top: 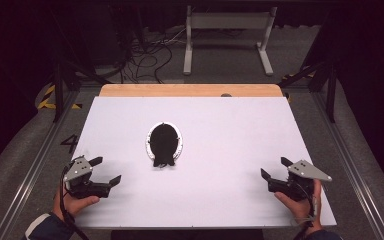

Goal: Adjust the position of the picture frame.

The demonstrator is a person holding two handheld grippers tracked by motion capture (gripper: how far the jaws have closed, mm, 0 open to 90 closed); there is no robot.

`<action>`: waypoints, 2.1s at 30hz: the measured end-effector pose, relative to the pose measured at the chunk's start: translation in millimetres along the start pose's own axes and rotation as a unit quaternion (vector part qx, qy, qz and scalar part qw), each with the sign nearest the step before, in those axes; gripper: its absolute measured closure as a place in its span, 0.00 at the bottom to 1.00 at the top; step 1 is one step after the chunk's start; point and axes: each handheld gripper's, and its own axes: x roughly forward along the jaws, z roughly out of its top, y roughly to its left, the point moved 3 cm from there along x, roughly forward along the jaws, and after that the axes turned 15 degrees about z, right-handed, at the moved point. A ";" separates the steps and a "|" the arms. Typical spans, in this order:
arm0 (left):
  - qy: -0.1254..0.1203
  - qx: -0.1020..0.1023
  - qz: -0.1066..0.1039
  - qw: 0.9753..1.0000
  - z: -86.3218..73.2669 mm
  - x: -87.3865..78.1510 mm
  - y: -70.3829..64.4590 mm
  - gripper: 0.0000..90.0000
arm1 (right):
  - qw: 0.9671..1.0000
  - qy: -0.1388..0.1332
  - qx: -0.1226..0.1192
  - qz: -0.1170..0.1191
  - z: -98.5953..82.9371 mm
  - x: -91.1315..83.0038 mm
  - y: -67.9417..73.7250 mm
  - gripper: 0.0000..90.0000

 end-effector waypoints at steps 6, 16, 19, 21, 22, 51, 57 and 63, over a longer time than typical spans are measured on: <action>0.026 0.032 -0.019 0.999 -2.6 8.7 -11.2 0.10 | 0.995 0.007 -0.087 0.042 40.9 50.7 36.4 0.22; 0.022 0.034 -0.037 0.999 17.0 36.6 5.0 0.49 | 0.995 0.033 -0.065 0.075 51.2 95.2 49.0 0.40; 0.030 0.040 -0.023 0.999 28.0 50.7 11.0 0.75 | 0.991 0.047 -0.053 0.114 51.0 105.2 48.6 0.73; 0.041 0.040 -0.028 0.998 36.4 62.5 12.3 0.90 | 0.990 0.065 -0.053 0.116 51.2 112.9 49.3 0.83; 0.045 0.043 -0.028 0.998 40.0 69.6 12.2 0.97 | 0.989 0.071 -0.046 0.118 51.5 117.0 49.1 0.86; 0.106 0.034 -0.057 0.992 63.2 149.3 -0.4 1.00 | 0.988 0.092 0.003 0.124 98.9 222.9 59.1 1.00; 0.104 0.046 -0.064 0.991 64.7 149.2 -10.7 1.00 | 0.985 0.128 0.007 0.113 90.5 243.1 60.8 1.00; 0.102 0.068 -0.061 0.991 69.8 151.4 -29.4 1.00 | 0.982 0.146 0.030 0.118 82.9 243.2 51.7 1.00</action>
